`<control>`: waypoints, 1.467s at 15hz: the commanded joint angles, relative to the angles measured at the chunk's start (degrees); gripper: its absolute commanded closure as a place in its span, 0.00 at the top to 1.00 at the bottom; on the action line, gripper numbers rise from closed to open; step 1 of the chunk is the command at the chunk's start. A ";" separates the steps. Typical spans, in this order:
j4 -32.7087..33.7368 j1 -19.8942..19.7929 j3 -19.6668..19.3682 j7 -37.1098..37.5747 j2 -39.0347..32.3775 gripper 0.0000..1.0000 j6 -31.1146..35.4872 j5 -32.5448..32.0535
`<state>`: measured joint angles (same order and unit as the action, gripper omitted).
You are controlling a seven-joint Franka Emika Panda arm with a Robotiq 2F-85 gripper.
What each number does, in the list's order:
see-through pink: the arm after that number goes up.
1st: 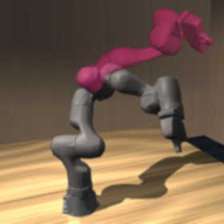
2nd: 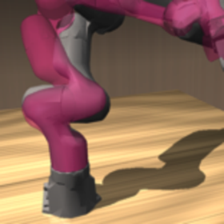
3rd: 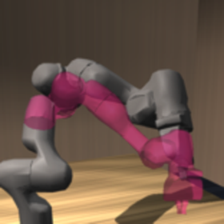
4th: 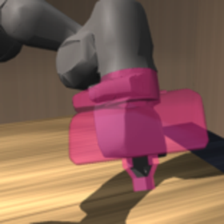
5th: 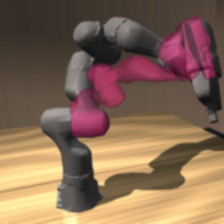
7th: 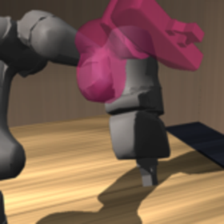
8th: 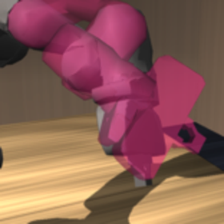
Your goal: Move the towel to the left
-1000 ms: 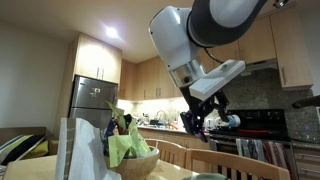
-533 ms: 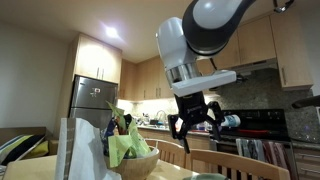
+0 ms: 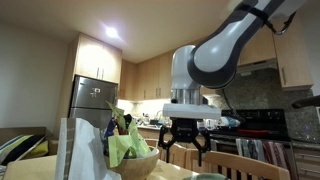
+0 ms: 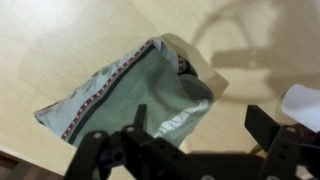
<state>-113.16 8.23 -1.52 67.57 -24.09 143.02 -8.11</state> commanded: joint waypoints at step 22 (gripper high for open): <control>-3.11 5.28 -8.49 21.74 -4.83 1.00 -0.49 -7.58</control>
<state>-116.70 13.07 -9.74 87.88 -28.56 142.06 -14.48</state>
